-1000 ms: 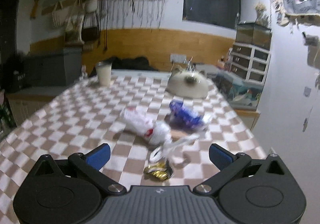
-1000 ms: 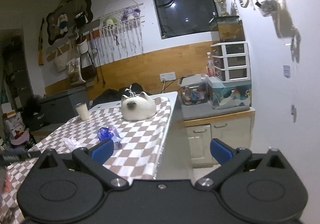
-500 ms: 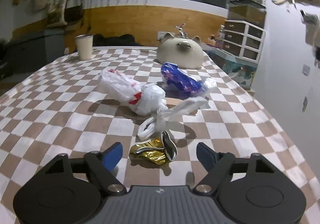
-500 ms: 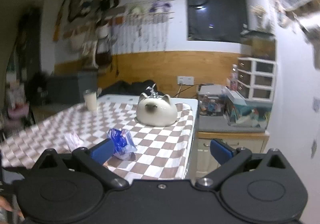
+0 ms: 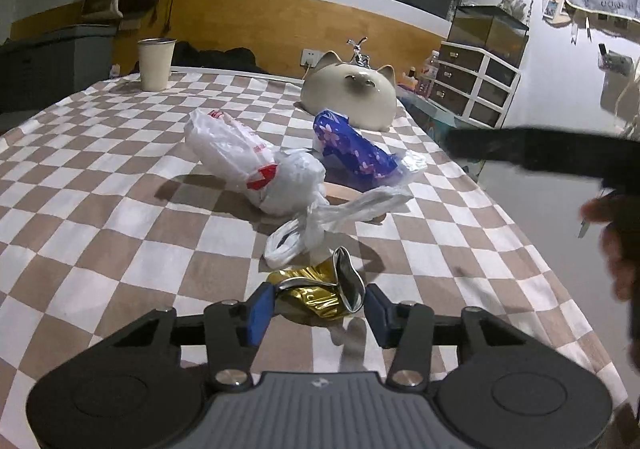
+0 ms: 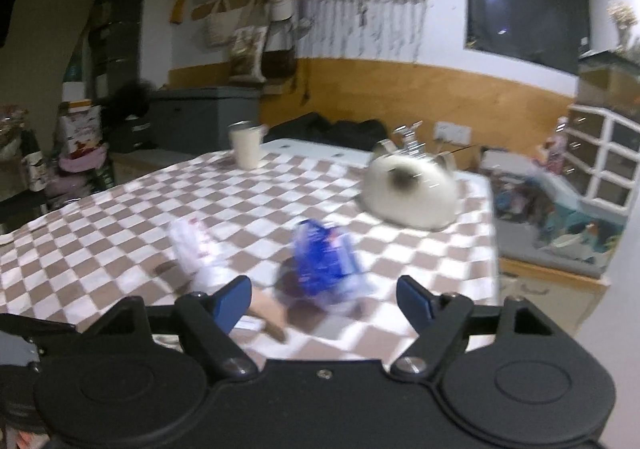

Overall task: Collect trash
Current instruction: 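Grasp the gold foil wrapper with the left gripper while the right grasps the white bag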

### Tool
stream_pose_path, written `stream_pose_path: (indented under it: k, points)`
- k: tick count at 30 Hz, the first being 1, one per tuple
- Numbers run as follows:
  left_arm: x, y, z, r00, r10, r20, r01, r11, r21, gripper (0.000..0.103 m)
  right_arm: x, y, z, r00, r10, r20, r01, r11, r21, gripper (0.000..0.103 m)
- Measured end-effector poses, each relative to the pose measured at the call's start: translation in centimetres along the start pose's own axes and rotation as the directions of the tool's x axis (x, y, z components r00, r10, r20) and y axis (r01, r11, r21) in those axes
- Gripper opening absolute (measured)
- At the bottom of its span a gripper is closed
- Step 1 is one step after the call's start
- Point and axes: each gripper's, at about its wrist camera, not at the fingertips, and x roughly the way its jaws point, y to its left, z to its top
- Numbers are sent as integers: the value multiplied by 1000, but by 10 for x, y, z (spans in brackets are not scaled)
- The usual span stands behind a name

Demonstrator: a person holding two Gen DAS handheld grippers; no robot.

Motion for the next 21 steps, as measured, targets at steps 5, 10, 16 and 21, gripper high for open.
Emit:
stream_pose_path:
  k: [5,10,16,21]
  points:
    - [-1,7,0,1000,-27,8,27,999,-42,50,22,26,-7,994,91,-55,-91,996,-3,80]
    - [-6,-2,-2,1000,17,-1,-17,1000,18,49,43,38,-10,982,153,-109,-147,987,64,73]
    - [-15,-1,-7,999,37,8,-38,999,37,49,64,52,3,981,159,-108,-152,986,76,69]
    - [-17,4,-6,999,30,16,-31,999,17,49,94,61,6,982,147,-117,-141,988,56,69]
